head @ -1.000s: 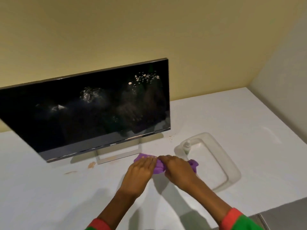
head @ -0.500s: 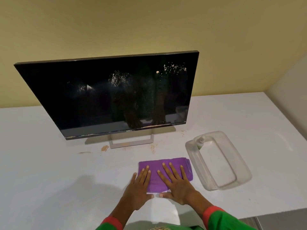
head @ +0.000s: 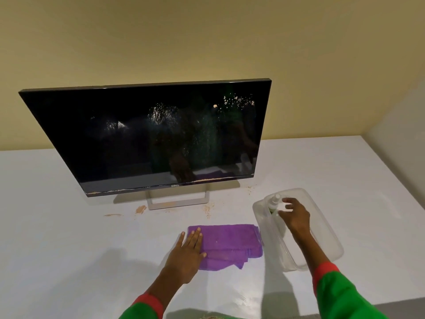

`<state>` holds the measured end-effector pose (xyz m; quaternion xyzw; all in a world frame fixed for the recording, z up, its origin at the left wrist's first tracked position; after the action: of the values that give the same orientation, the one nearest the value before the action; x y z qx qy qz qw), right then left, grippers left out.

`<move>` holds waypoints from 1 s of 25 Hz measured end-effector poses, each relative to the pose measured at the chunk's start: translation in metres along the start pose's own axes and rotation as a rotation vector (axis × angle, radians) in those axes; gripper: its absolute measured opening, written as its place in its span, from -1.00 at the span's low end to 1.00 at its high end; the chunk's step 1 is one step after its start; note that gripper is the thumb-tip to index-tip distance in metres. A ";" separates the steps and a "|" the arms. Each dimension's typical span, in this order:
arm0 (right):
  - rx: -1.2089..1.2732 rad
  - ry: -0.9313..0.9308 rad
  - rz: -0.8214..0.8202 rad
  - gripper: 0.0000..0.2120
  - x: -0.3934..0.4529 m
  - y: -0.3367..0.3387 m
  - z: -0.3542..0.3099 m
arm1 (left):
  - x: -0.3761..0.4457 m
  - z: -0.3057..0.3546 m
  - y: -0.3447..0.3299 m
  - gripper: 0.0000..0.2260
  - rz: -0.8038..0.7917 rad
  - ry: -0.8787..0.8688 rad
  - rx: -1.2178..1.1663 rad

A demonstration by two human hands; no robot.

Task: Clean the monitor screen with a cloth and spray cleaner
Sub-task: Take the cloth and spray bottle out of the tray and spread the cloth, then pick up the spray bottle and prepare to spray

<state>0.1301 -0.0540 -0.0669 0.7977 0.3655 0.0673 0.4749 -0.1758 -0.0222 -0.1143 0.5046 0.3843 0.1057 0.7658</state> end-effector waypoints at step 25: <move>0.905 0.195 -1.131 -0.51 -0.151 -0.039 -0.120 | -0.049 0.013 0.144 -0.72 0.399 -0.239 -2.051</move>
<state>-0.0538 -0.0552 0.0029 0.5956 0.7542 -0.2752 0.0265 -0.1678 0.0090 0.0349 -0.3241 -0.0576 0.4542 0.8279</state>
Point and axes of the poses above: each hand's wrist, its own x-axis towards the middle knuckle, its own y-axis out of the back of the hand, z = x × y, the point moved 2 cm from there along x, towards the middle knuckle, and after that the axes turned 12 degrees about -x, right-handed, at the moved point
